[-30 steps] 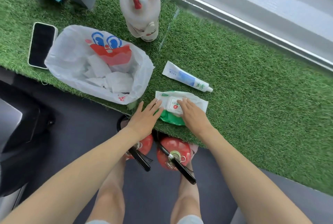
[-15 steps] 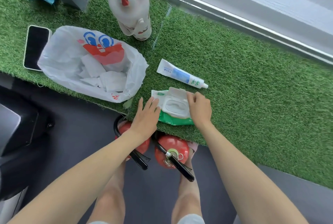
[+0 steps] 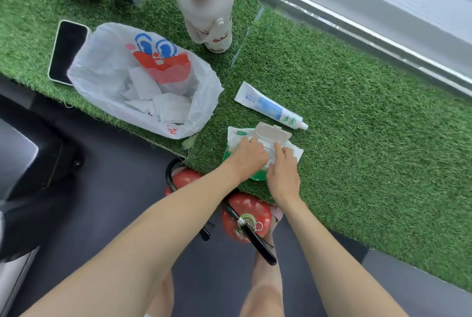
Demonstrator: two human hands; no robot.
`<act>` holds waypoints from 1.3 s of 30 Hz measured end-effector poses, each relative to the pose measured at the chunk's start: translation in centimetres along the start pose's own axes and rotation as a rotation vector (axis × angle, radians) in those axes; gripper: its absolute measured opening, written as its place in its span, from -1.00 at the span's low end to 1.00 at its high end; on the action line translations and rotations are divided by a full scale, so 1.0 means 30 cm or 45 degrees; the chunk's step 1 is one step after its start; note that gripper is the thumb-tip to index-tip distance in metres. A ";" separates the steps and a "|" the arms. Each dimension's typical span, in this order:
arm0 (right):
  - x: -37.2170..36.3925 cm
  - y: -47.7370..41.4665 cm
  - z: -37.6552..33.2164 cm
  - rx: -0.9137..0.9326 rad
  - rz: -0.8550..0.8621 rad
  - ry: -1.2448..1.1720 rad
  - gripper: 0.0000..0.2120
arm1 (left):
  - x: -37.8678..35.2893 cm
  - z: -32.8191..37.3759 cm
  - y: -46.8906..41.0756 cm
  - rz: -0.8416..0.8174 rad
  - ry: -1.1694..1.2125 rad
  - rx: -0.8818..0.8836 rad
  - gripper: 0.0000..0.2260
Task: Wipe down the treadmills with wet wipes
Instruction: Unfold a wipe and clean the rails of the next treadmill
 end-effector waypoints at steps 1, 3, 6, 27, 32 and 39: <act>-0.006 0.001 0.005 0.003 -0.011 -0.009 -0.47 | -0.006 0.013 -0.003 0.001 -0.012 0.007 -0.78; -0.012 0.000 0.013 0.018 -0.033 -0.039 -0.45 | -0.016 0.036 -0.005 -0.031 -0.092 -0.023 -0.81; -0.016 0.006 0.023 0.080 -0.039 -0.092 -0.42 | 0.004 0.048 -0.019 0.005 -0.136 0.061 -0.73; -0.039 0.039 -0.012 0.096 0.048 -0.005 -0.49 | -0.020 -0.137 -0.024 0.115 1.188 0.335 -0.92; -0.039 0.036 -0.024 0.056 0.033 0.013 -0.50 | -0.041 -0.159 -0.014 -0.127 1.729 0.254 -0.92; -0.036 0.039 -0.030 0.031 0.036 -0.034 -0.52 | -0.043 -0.185 0.036 -0.151 2.021 0.340 -0.88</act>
Point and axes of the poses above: each hand's wrist, its own y-axis away from the middle knuckle, its own x-axis out of the back of the hand, z = x × y, the point moved 6 cm from there along -y, towards the middle knuckle, and after that the axes turned 2 degrees about x, right-handed, at the moved point
